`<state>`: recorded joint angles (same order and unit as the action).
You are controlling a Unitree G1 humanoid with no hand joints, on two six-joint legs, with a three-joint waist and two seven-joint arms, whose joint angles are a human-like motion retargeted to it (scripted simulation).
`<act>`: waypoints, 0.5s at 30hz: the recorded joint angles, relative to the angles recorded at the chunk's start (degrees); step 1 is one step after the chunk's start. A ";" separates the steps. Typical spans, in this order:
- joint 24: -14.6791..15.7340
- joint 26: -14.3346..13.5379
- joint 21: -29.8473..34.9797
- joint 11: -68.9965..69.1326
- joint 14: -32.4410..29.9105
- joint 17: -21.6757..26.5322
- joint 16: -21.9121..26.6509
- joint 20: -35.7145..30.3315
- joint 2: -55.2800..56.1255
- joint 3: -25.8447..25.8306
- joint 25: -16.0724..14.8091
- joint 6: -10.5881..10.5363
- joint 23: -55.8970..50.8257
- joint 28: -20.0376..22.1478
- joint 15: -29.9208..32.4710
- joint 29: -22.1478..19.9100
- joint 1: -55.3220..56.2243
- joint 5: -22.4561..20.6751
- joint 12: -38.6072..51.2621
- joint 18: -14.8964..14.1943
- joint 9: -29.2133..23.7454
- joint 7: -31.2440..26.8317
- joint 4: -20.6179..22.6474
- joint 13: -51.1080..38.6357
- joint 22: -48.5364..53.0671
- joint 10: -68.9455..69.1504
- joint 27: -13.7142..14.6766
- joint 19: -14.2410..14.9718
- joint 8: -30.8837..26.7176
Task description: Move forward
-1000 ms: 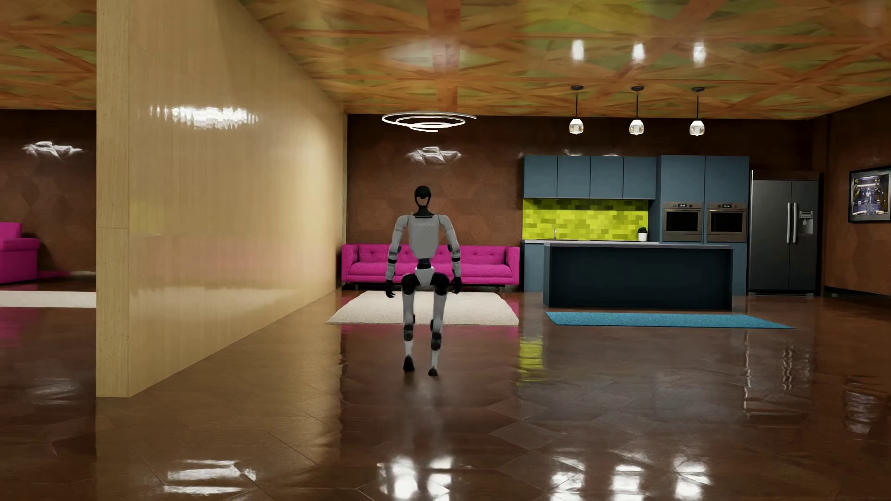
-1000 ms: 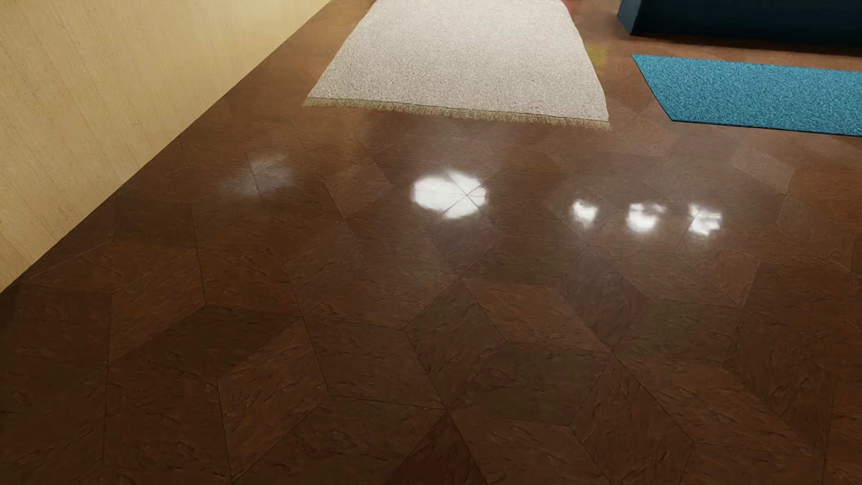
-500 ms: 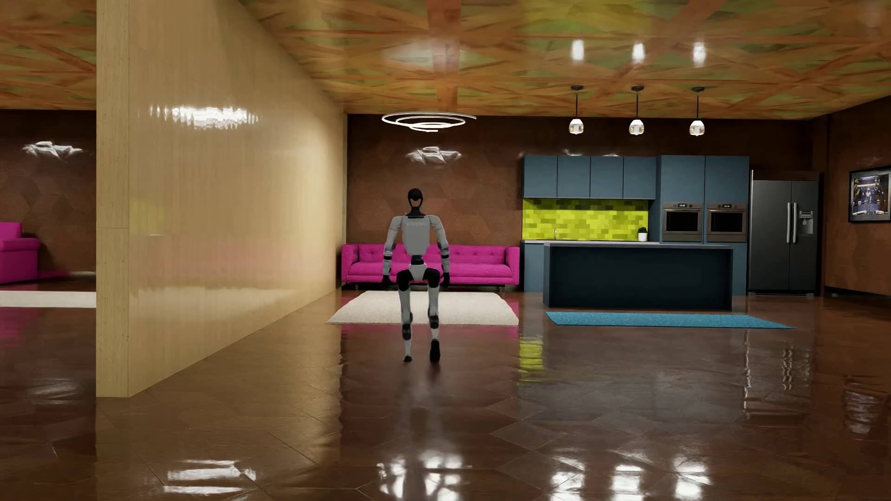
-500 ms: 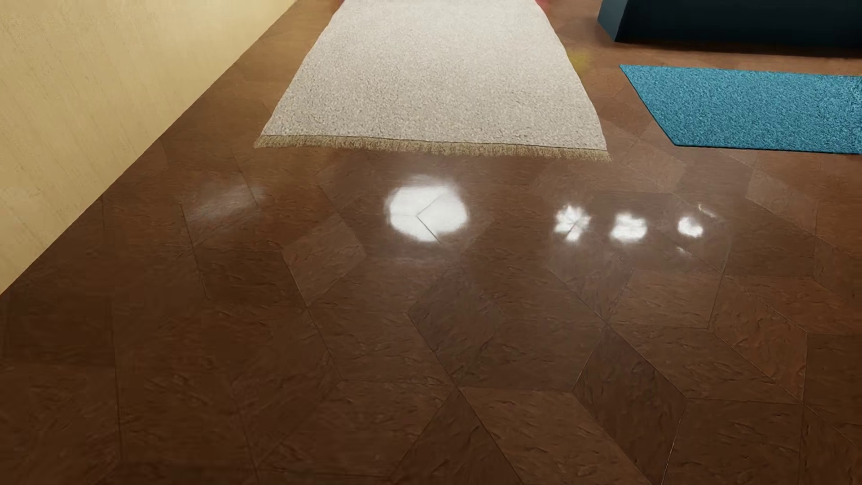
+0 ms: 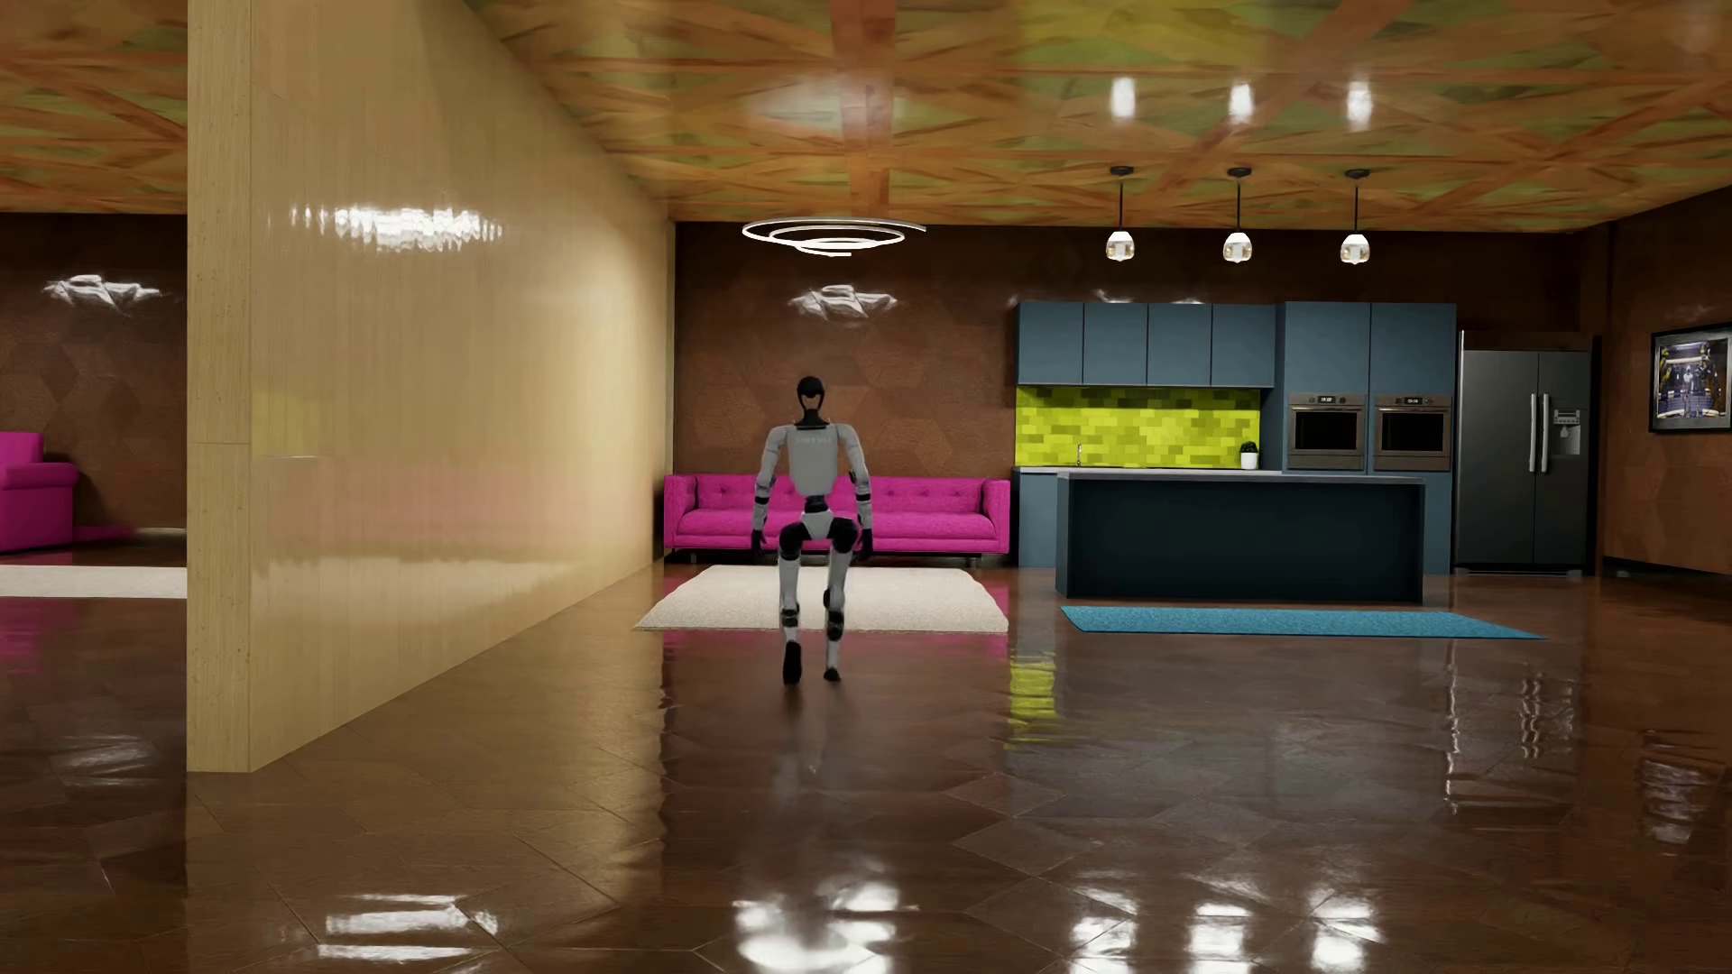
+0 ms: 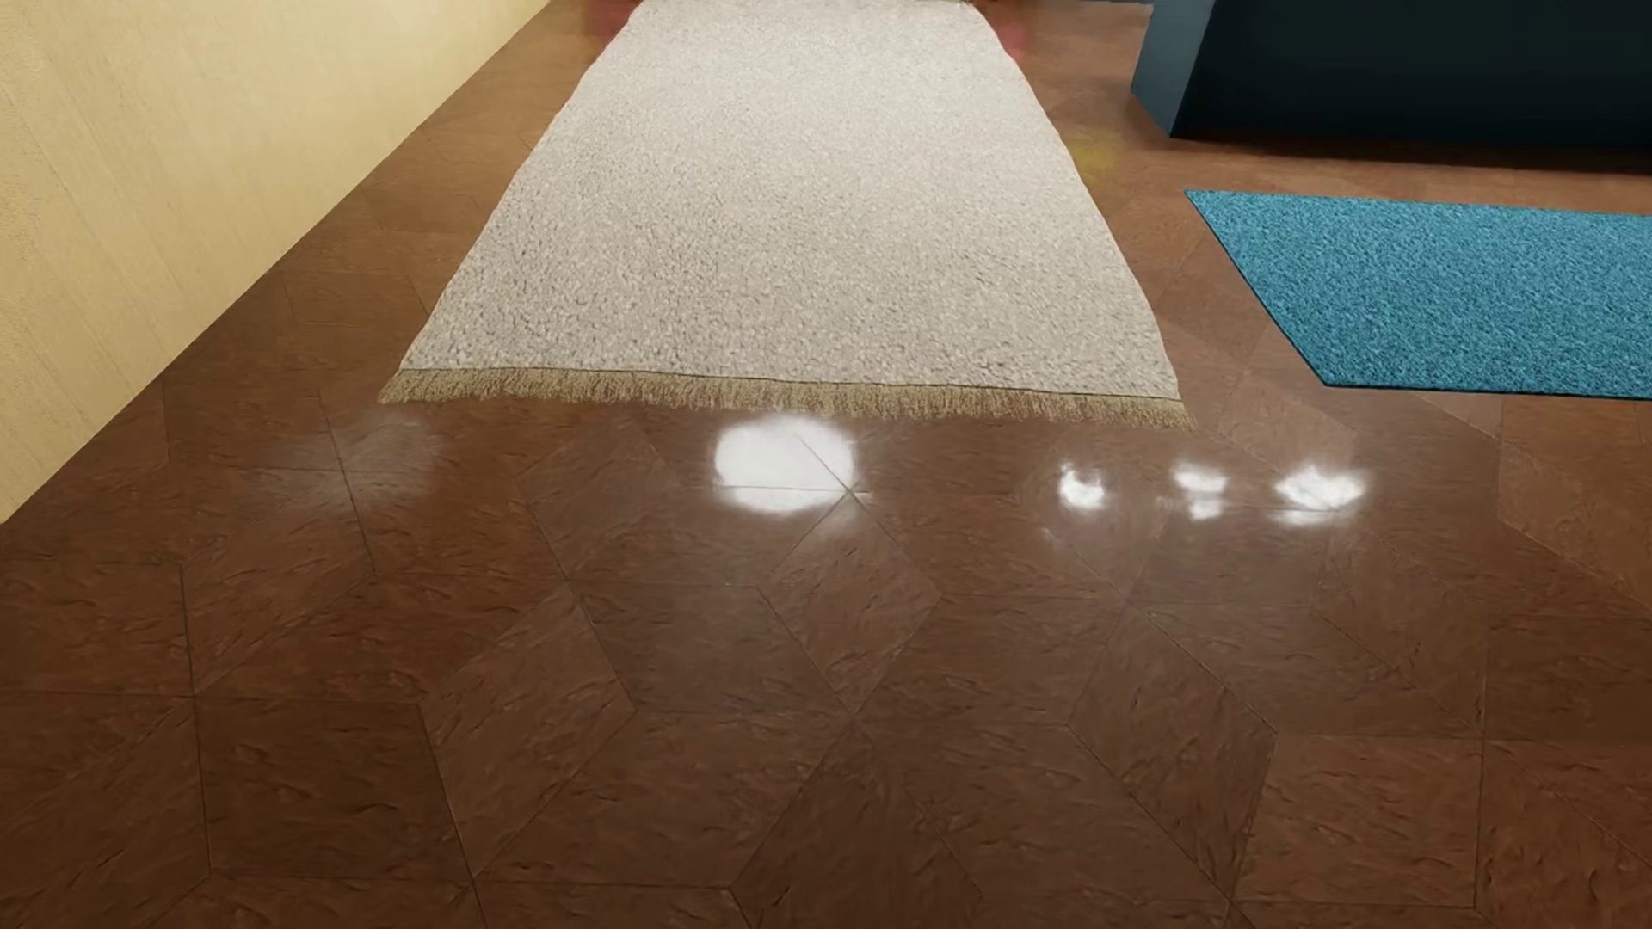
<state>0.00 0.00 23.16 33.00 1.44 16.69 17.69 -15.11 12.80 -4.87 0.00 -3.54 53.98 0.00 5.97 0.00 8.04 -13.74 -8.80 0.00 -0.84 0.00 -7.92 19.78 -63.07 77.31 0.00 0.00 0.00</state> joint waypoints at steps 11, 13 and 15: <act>0.00 0.00 -9.20 -3.65 -7.94 3.33 -2.34 -3.00 -29.60 20.39 0.00 2.99 -9.56 0.00 -10.39 0.00 19.66 8.92 -9.44 0.00 0.37 0.00 3.39 -15.71 -1.33 -43.17 0.00 0.00 0.00; 0.00 0.00 -9.73 10.52 -4.29 1.41 -2.98 -1.91 -25.10 19.18 0.00 4.02 -9.21 0.00 8.09 0.00 17.61 10.46 -10.70 0.00 1.12 0.00 6.68 -12.34 -3.15 -36.65 0.00 0.00 0.00; 0.00 0.00 -6.36 31.71 0.98 0.84 -2.73 -3.45 -13.70 16.19 0.00 3.80 -7.72 0.00 9.61 0.00 10.90 10.05 -9.50 0.00 0.49 0.00 9.22 -11.24 -2.17 -37.12 0.00 0.00 0.00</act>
<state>0.00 0.00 16.81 64.71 2.42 17.53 14.96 -18.56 -0.90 11.33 0.00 0.26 46.27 0.00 15.58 0.00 18.94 -3.69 -18.30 0.00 -0.35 0.00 1.30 8.53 -65.25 40.19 0.00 0.00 0.00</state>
